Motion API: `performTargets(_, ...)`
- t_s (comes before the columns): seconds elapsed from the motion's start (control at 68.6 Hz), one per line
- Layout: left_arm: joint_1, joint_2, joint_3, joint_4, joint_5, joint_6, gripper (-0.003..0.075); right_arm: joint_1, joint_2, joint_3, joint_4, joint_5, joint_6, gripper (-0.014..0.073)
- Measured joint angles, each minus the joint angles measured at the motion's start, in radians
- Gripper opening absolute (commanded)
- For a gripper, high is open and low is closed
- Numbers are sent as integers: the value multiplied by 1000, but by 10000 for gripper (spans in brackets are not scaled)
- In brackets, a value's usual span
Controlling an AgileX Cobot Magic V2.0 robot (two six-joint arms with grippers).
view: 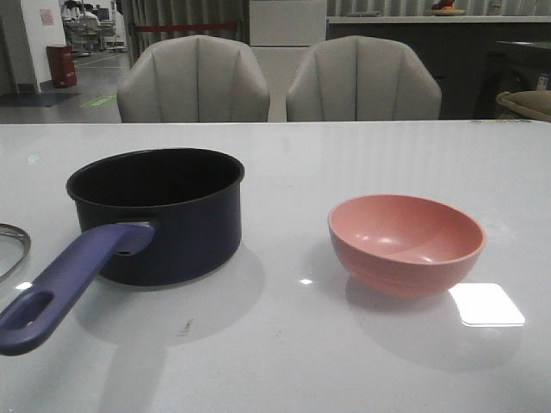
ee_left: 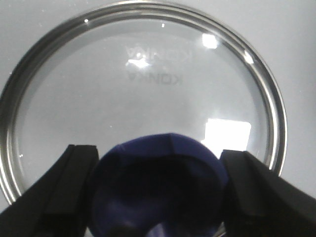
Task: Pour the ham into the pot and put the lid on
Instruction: 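Carry the glass lid over the saucepan and lower it on with left gripper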
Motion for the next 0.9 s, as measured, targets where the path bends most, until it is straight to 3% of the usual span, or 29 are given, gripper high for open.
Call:
performTargets(0.423, -20, -95, -187, 8, 108, 61, 183, 0, 0, 0, 0, 0, 0, 157)
performTargets(0.903, -393, -77, -408, -10, 216, 80, 184, 0, 0, 0, 0, 0, 0, 157)
